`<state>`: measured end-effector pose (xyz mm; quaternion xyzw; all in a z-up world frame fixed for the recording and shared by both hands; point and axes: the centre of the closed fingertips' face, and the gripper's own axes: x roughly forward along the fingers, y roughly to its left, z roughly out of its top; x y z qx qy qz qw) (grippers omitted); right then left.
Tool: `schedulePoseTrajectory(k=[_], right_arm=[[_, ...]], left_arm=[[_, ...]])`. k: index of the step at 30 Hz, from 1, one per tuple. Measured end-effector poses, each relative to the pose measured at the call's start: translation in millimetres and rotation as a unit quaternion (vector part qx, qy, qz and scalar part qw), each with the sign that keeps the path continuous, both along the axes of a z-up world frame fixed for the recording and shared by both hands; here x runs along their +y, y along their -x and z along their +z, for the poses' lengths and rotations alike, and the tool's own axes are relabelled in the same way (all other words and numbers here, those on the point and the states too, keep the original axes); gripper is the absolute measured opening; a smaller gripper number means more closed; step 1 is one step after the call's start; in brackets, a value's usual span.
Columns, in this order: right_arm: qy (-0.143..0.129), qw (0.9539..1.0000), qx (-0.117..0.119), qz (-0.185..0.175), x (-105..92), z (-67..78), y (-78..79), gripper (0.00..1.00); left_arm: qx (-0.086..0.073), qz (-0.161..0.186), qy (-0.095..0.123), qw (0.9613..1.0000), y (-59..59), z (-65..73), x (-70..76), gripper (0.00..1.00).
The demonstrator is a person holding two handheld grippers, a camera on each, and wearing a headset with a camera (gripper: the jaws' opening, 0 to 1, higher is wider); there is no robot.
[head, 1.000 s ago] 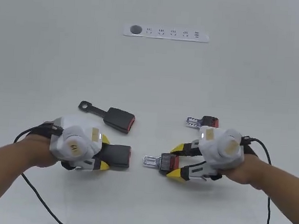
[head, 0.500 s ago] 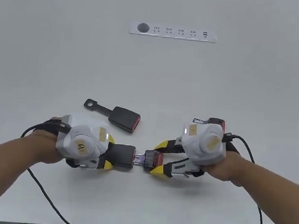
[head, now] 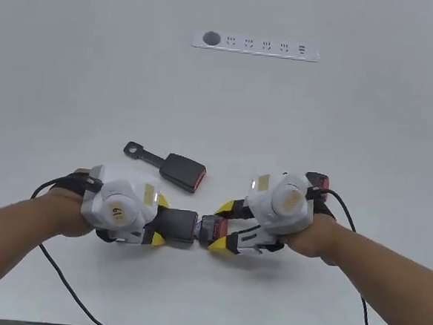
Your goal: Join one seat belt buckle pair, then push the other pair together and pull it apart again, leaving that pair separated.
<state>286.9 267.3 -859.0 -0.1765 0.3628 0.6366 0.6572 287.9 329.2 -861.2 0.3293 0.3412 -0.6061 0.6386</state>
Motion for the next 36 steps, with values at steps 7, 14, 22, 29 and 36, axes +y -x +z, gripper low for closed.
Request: schedulePoseTrajectory(k=[7, 14, 22, 29, 36], right_arm=[[0.005, 1.0000, -0.004, -0.005, 0.7, 0.6, 0.6, 0.32], [0.012, 0.9999, -0.009, -0.003, -0.3, 0.4, 1.1, 0.32], [0.012, 0.9998, -0.013, -0.012, -1.9, 0.7, 1.6, 0.33], [0.007, 0.9998, -0.018, -0.006, -2.6, 0.6, 2.3, 0.33], [-0.014, 0.9992, -0.032, -0.017, -5.1, 1.9, 5.0, 0.32]], left_arm=[[0.000, -0.002, -0.003, 1.0000, -0.6, -0.4, 0.5, 0.32], [0.001, 0.002, 0.002, 1.0000, -1.6, 0.0, 0.6, 0.32], [0.001, 0.014, 0.024, 0.9996, -2.7, 0.6, 2.5, 0.32], [0.000, -0.004, 0.022, 0.9998, -2.7, 0.3, 1.6, 0.32], [-0.002, 0.000, 0.038, 0.9993, -2.7, 0.8, 2.5, 0.32]])
